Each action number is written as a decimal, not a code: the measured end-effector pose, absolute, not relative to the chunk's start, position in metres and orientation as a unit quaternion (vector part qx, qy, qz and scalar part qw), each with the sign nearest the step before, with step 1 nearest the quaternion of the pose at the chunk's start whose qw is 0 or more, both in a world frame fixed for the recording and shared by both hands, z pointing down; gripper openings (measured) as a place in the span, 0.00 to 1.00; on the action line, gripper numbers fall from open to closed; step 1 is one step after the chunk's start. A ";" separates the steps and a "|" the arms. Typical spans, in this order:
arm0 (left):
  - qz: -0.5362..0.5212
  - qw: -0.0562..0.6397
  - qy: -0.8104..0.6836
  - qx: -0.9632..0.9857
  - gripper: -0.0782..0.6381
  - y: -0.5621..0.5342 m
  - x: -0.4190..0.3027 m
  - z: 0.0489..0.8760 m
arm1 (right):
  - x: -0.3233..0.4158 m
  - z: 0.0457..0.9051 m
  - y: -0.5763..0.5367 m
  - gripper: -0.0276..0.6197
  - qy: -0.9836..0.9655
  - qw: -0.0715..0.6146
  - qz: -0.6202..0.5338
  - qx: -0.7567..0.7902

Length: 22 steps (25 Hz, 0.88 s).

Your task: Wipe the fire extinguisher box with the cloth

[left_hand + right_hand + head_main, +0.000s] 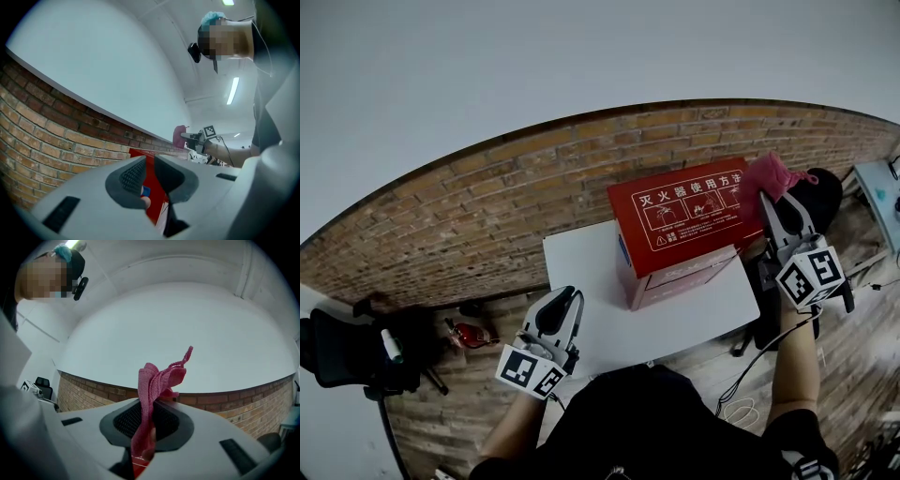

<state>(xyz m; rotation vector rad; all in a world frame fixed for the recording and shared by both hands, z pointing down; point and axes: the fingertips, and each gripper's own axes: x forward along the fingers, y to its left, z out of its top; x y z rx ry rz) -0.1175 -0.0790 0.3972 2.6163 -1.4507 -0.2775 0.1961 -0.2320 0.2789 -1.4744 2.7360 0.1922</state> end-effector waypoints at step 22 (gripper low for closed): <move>-0.095 0.076 -0.503 0.856 0.23 -0.081 -0.130 0.409 | 0.239 0.332 -0.366 0.16 0.817 -0.245 0.099 -0.512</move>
